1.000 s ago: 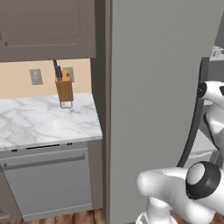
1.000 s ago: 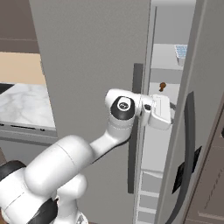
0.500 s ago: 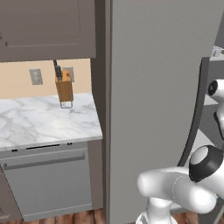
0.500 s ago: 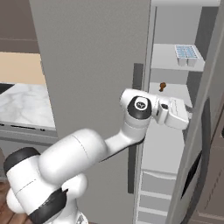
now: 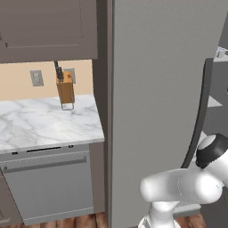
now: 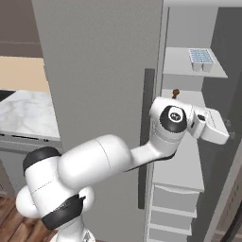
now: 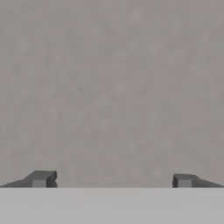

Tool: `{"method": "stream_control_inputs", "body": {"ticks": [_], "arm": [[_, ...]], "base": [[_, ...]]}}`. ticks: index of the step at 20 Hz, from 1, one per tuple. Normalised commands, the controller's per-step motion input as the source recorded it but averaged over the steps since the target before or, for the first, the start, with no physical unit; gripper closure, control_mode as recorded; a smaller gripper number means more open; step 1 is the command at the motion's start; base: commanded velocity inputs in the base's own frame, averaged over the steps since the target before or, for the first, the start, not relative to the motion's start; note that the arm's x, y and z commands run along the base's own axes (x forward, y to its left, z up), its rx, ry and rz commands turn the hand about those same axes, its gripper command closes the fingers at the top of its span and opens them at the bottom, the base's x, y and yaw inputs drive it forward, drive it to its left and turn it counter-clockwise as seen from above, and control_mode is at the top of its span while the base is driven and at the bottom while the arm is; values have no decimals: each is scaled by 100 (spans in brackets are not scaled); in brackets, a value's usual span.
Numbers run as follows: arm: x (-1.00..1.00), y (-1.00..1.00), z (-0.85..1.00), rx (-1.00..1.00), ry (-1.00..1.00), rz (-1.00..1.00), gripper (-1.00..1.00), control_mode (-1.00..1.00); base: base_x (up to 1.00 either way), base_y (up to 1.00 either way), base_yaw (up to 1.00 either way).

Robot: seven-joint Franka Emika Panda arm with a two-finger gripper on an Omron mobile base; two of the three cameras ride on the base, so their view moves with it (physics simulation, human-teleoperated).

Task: Open the freezer door, pick up the ice cube tray from the freezer, and place it on the dining counter.

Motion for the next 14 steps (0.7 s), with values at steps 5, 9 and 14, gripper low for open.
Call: {"method": "stream_control_inputs", "body": {"ticks": [5,9,14], "arm": [[-18,-52,0,3,0,0,-100,-100],[-15,-38,-1,0,0,0,-100,-100],[-6,-31,0,0,0,0,-100,-100]], "base": [[0,0,0],[0,0,0],[0,0,0]]}}
